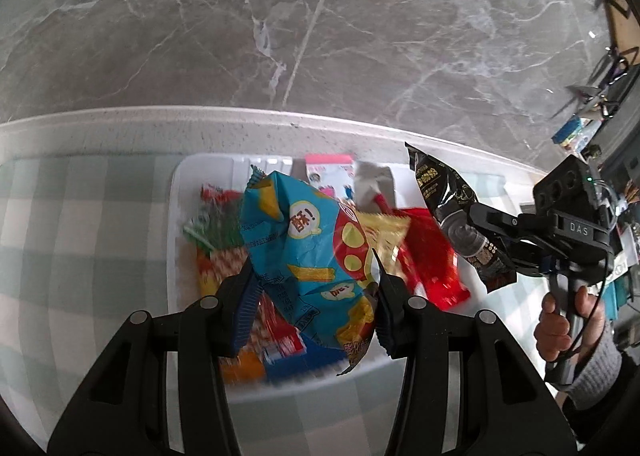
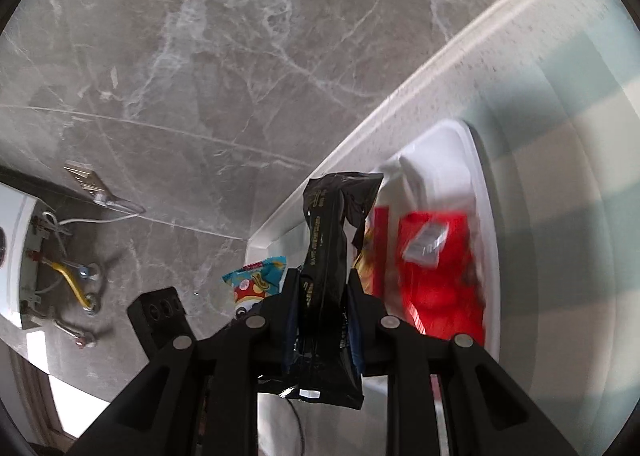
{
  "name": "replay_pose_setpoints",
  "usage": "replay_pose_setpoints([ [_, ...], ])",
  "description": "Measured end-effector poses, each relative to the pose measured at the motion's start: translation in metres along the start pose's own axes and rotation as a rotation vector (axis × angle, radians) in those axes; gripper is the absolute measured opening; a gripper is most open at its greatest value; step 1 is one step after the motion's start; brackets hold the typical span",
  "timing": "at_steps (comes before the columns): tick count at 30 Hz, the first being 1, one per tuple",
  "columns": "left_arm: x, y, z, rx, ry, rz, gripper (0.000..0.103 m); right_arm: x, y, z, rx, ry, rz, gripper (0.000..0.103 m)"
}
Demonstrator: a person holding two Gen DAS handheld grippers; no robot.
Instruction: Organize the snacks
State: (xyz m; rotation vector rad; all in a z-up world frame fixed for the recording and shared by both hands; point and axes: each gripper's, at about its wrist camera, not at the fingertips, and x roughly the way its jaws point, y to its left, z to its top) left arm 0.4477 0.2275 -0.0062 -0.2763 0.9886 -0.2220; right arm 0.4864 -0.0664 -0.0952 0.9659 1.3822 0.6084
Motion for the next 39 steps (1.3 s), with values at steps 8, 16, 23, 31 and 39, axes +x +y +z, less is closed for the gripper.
replay_pose_setpoints([
  [8, 0.034, 0.009, 0.006, 0.001, 0.053, 0.063, 0.052, 0.019, 0.002, 0.002, -0.110, 0.027, -0.147, 0.030],
  [16, 0.037, 0.002, 0.001, 0.024, 0.041, 0.103, 0.063, 0.016, 0.024, -0.009, -0.223, 0.024, -0.206, 0.051],
  [23, 0.010, -0.006, -0.010, 0.005, -0.004, 0.107, 0.066, 0.000, 0.034, -0.022, -0.244, 0.002, -0.219, 0.059],
  [31, -0.025, -0.005, -0.033, -0.059, -0.027, 0.084, 0.084, -0.031, 0.047, -0.046, -0.258, -0.050, -0.237, 0.077],
  [39, -0.059, -0.029, -0.063, -0.063, -0.062, 0.089, 0.102, -0.072, 0.064, -0.076, -0.307, -0.117, -0.349, 0.098],
])
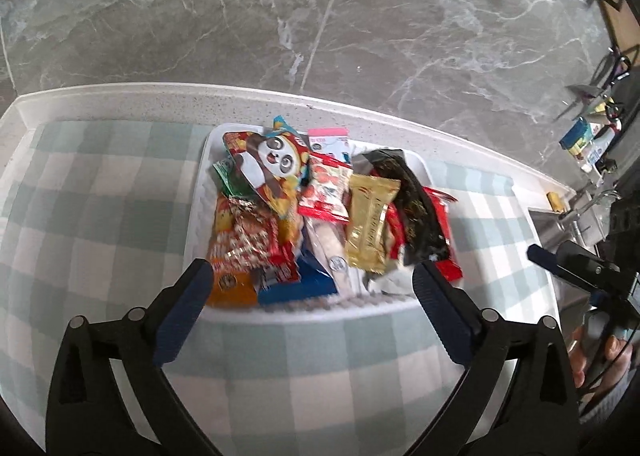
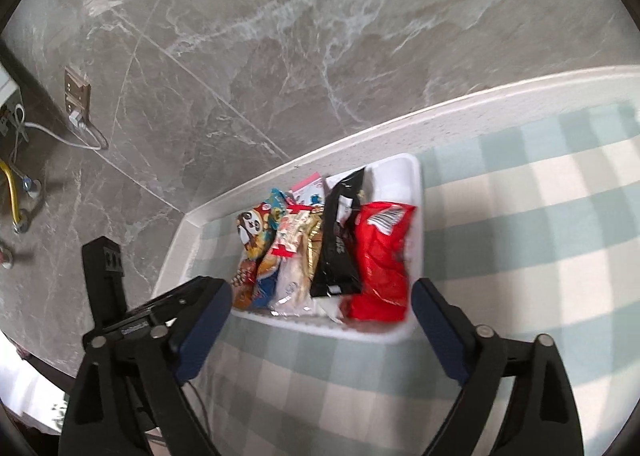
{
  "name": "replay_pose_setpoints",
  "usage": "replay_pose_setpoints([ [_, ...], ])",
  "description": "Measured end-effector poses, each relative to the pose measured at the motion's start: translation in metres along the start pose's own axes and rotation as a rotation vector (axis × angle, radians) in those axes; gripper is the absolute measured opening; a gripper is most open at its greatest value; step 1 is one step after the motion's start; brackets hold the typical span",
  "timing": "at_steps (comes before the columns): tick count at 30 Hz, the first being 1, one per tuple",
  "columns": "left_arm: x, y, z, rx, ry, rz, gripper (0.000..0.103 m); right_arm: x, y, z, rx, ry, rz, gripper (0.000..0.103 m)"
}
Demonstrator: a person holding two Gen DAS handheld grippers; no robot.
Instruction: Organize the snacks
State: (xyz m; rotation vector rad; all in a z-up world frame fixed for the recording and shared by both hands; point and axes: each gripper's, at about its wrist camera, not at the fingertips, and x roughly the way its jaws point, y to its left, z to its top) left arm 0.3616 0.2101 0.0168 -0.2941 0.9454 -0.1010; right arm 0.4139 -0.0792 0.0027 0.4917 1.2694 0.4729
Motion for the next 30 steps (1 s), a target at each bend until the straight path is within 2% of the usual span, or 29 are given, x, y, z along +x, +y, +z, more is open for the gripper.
replay_pose_setpoints([
  [2, -0.010, -0.008, -0.004, 0.013, -0.010, 0.002, 0.102, -0.016, 0.006, -0.005, -0.035, -0.027, -0.046, 0.103],
  [11, -0.055, -0.050, -0.010, 0.111, -0.066, 0.036, 0.102, -0.076, 0.029, -0.024, -0.194, -0.125, -0.227, 0.103],
  [17, -0.085, -0.075, -0.013, 0.192, -0.119, 0.073, 0.102, -0.106, 0.047, -0.042, -0.271, -0.191, -0.313, 0.103],
  [30, -0.115, -0.105, -0.023, 0.272, -0.164, 0.070, 0.102, -0.132, 0.055, -0.067, -0.271, -0.232, -0.346, 0.103],
])
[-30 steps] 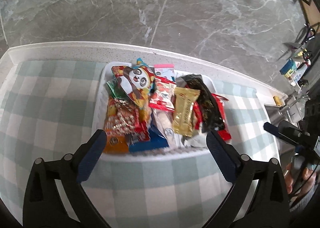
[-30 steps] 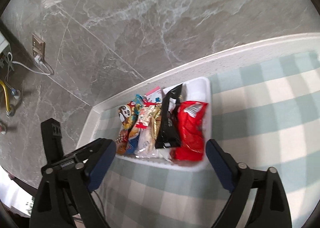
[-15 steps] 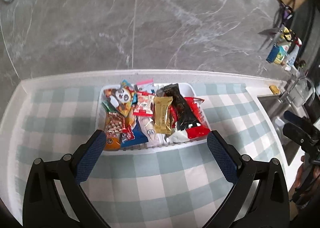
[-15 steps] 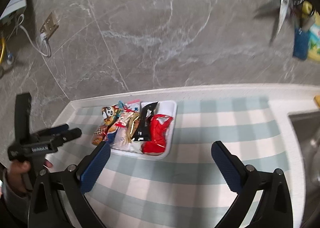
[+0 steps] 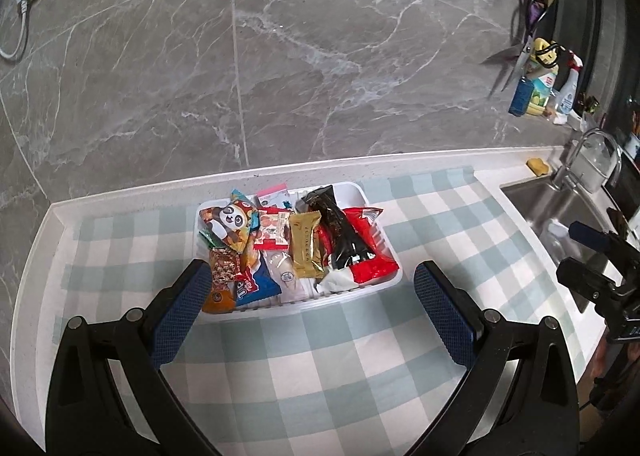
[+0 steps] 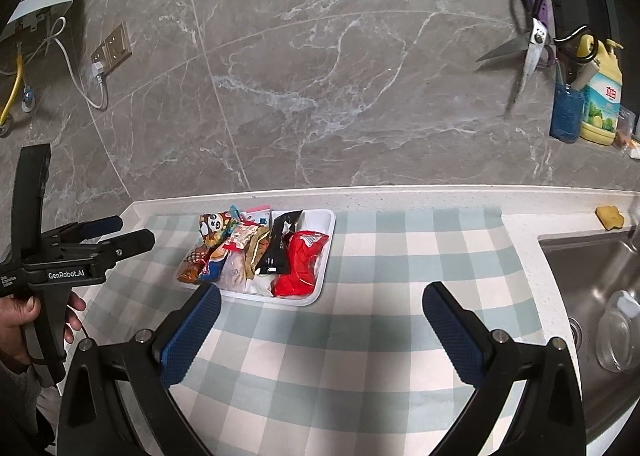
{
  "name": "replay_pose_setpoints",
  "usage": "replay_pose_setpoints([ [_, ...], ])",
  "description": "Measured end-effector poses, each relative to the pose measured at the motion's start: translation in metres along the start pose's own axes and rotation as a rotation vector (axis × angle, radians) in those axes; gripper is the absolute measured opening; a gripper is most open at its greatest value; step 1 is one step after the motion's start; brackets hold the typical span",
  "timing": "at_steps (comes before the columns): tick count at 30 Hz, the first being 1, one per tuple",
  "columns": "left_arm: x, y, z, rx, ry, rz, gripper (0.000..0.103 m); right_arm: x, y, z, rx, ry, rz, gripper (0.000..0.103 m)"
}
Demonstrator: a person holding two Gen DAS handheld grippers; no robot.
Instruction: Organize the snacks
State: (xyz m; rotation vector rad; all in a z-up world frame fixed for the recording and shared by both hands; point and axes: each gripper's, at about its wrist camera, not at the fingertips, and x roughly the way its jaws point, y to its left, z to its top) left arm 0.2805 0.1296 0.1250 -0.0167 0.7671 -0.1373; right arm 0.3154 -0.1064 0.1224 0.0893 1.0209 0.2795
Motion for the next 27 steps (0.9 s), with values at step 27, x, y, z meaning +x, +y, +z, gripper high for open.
replay_pose_setpoints([
  [27, 0.0028, 0.0081, -0.0010, -0.017, 0.004, -0.008, 0.102, -0.0022, 0.0019, -0.0060, 0.008, 0.004, -0.003, 0.103],
])
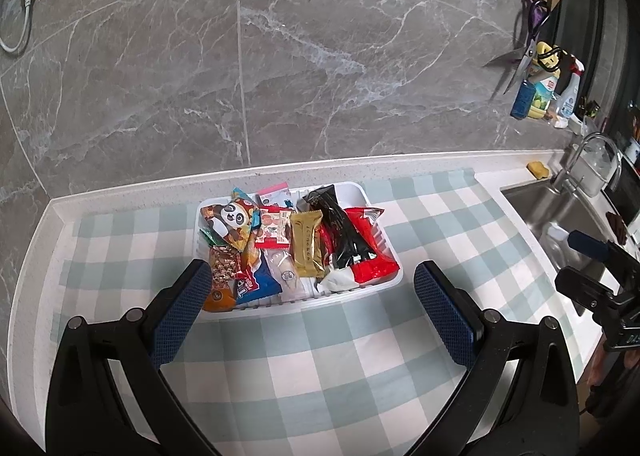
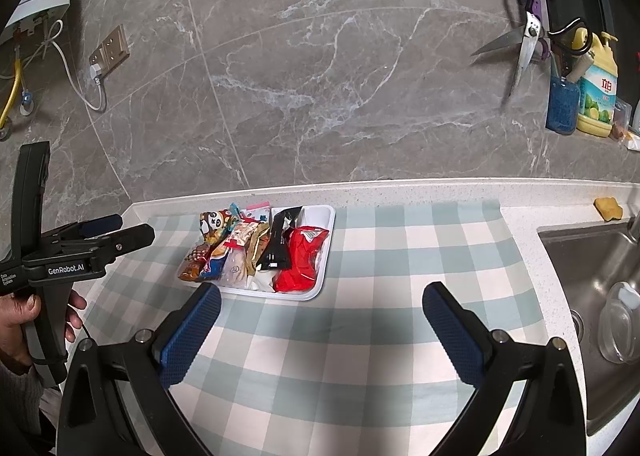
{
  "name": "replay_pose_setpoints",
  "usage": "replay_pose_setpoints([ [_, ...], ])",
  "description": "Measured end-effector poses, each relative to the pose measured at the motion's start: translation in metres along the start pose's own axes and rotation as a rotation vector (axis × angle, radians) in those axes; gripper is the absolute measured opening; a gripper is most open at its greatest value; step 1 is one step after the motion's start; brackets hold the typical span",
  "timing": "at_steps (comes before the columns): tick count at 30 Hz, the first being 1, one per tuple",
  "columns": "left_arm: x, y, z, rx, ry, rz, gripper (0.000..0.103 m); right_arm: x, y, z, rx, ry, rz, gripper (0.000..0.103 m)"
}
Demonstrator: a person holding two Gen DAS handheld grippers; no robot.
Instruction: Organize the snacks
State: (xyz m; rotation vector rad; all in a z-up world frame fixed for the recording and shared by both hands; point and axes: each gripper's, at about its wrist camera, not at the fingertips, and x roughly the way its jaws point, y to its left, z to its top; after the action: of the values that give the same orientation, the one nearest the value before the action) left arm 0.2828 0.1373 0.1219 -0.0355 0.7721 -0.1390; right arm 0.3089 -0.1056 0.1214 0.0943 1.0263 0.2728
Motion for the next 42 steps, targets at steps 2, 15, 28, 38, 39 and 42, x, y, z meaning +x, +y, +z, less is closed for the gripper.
replay_pose_setpoints([
  [2, 0.000, 0.000, -0.001, -0.004, 0.001, 0.002, 0.102, 0.000, 0.001, -0.001, -0.001, 0.001, -0.001, 0.103],
  [15, 0.003, 0.012, -0.015, -0.052, 0.027, 0.003, 0.102, 0.006, 0.010, -0.003, -0.005, 0.017, 0.005, 0.103],
  [28, 0.003, 0.016, -0.017, -0.067, 0.035, 0.006, 0.102, 0.009, 0.012, -0.003, -0.011, 0.021, 0.008, 0.103],
  [38, 0.004, 0.016, -0.017, -0.067, 0.036, 0.005, 0.102, 0.009, 0.013, -0.004, -0.011, 0.020, 0.007, 0.103],
  [39, 0.004, 0.016, -0.017, -0.067, 0.035, 0.004, 0.102, 0.009, 0.012, -0.004, -0.011, 0.022, 0.008, 0.103],
  [42, 0.003, 0.016, -0.017, -0.063, 0.032, 0.005, 0.102, 0.009, 0.012, -0.004, -0.009, 0.023, 0.008, 0.103],
])
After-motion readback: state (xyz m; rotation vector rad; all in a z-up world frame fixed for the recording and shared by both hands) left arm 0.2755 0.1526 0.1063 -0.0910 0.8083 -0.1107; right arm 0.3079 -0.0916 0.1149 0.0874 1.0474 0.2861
